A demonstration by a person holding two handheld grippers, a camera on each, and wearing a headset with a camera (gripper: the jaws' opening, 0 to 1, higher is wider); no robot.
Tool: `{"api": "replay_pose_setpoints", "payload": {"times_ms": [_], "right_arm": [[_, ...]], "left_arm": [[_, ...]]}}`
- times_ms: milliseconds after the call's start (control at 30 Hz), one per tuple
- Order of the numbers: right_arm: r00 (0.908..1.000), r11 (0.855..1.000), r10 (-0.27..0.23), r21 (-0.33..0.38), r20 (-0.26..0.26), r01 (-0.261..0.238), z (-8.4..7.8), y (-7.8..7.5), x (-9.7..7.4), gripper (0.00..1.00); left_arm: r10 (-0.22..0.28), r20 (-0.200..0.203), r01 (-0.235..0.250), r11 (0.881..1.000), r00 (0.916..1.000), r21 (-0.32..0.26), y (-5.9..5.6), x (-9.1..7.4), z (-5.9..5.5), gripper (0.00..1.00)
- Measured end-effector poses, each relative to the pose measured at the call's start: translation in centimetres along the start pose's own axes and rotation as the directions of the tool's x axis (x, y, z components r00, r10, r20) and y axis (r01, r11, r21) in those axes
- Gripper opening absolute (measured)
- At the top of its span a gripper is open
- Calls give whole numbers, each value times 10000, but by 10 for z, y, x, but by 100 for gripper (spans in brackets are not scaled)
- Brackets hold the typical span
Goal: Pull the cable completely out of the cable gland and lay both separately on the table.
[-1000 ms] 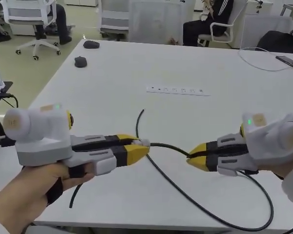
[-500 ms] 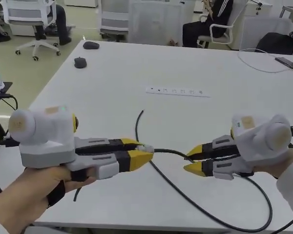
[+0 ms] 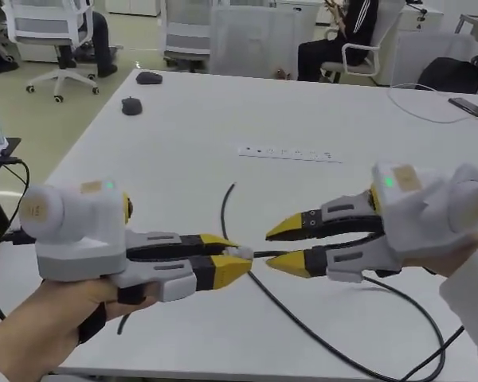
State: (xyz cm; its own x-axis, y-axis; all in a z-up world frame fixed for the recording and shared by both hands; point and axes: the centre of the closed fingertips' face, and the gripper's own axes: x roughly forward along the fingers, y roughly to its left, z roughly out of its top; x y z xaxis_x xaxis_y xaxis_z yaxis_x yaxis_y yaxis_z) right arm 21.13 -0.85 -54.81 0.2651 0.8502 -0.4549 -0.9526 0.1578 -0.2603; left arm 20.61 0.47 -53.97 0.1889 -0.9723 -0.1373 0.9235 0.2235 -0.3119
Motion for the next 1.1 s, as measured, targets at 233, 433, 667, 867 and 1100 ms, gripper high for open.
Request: {"api": "replay_pose_setpoints", "payload": {"times_ms": [233,433,667,867,1100], "right_arm": [[9998,9997,205,-130,-21,-205,-1,5,4,5],[9998,9998,220,14,8,-220,-2,6,4,5],[10000,9998,-36,203,-47,37,-6,3,3,5],[9984,9980,-390,475,-417,410,-23,-1,-3,4],[9946,9907,-774,1065,-698,846,-45,-4,-13,4]], "left_arm": [[65,15,-65,10000,10000,59,1,-1,0,16],[46,-51,-46,9999,10000,114,0,-1,-1,16],[141,7,-141,9999,9999,44,2,-2,1,16],[153,111,-153,9999,9998,-20,3,-3,2,16],[132,111,-132,9999,9999,-6,1,-3,2,16]]}}
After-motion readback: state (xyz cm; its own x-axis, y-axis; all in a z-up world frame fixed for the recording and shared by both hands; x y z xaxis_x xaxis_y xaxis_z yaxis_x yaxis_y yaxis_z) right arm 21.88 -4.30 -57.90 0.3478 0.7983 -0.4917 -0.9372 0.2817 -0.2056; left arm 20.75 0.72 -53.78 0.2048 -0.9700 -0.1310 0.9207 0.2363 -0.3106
